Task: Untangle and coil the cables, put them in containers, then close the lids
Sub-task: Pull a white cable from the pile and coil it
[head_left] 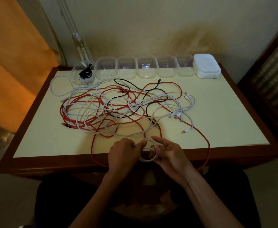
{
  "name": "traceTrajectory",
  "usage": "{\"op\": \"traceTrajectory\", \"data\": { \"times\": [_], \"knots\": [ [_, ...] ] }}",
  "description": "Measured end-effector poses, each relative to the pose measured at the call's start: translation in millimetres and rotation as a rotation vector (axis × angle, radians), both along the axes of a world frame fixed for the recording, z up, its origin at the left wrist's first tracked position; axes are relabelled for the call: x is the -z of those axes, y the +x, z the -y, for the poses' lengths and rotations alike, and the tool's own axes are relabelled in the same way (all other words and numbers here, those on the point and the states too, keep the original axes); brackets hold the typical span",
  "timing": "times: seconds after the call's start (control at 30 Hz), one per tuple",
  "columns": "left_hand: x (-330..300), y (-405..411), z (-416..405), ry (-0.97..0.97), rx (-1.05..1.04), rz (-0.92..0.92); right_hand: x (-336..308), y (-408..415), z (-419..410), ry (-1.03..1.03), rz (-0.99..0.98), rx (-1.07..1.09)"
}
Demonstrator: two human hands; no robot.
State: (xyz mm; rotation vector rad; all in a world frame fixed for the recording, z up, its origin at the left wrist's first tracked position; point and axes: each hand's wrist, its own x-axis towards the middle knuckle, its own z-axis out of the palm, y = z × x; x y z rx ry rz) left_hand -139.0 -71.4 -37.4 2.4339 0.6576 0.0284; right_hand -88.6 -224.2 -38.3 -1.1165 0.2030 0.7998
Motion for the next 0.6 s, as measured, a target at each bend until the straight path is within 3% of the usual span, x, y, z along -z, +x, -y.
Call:
{"op": "traceTrajectory", "data": {
  "times": [0.13,0.27,0.4,0.6],
  "knots": [
    [-13,1,-8,-0.531,-0.037,-0.162,-3,0,0,-0.046,0.038,-0.020],
    [-16,-1,-21,-0.705,0.020,-0.323,-6,-3,-1,-0.032,0.026,-0.016],
    [-14,-9,-19,-0.834,-0.014,-0.223,-8,-3,-3,-0.021,-0.098,0.099],
    [-10,-23,-13,-1.498,-0.293,0.072,-5,5,-3,0.068,-0.329,0.309]
  ]
}}
